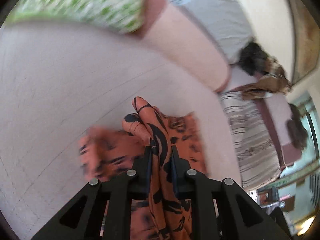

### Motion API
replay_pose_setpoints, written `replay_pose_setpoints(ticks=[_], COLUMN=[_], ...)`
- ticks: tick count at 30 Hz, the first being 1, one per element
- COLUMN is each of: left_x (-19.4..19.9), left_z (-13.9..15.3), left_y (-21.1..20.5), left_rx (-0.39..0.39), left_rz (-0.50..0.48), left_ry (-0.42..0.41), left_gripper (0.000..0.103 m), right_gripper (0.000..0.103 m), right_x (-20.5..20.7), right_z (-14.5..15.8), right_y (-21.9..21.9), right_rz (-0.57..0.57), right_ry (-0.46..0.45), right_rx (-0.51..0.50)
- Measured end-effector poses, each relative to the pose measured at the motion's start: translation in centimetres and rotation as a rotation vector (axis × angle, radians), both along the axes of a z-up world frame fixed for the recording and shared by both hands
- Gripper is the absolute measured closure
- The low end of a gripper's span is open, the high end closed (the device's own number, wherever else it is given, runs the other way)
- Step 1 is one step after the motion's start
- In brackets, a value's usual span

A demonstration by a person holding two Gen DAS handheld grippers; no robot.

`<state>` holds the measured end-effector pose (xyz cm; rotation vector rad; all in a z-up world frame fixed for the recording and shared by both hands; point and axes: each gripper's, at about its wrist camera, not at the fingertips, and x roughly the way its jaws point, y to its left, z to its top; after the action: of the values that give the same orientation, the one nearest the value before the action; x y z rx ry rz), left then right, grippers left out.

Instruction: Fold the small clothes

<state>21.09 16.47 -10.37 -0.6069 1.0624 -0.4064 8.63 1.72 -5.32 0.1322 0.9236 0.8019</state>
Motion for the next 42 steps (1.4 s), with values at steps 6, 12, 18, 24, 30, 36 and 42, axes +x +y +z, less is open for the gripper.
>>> replay_pose_setpoints(ticks=[6, 12, 18, 24, 30, 36, 42], left_x=[-1.1, -1.9, -1.6, -3.0, -8.7, -14.4, -14.4], left_z=[-3.2, -1.2, -1.8, -1.4, 3.1, 2.6, -3.4], left_y=[2.3, 2.1, 2.2, 3.3, 4.8, 0.8, 0.7], left_rx=[0.043, 0.1, 0.123, 0.16, 0.237, 0.251, 0.293], left_rz=[0.039, 0.016, 0.039, 0.114, 0.097, -0.039, -0.031], left_ry=[0.044, -0.02, 0.005, -0.015, -0.114, -0.102, 0.06], left_gripper=[0.086, 0.086, 0.086, 0.07, 0.07, 0.07, 0.071], right_gripper=[0.09, 0.09, 0.086, 0.019, 0.019, 0.019, 0.019], right_x=[0.3, -0.4, -0.7, -2.7, -3.9, -1.4, 0.4], right_z=[-3.5, -1.9, -3.2, -4.9, -2.9, -2.8, -5.6], right_y=[2.3, 2.1, 3.2, 4.3, -0.2, -8.0, -12.0], right_rz=[0.029, 0.027, 0.048, 0.118, 0.093, -0.126, -0.192], right_ry=[0.065, 0.029, 0.004, -0.07, -0.063, 0.037, 0.179], right_rx=[-0.048, -0.024, -0.057, -0.073, 0.045, 0.159, 0.22])
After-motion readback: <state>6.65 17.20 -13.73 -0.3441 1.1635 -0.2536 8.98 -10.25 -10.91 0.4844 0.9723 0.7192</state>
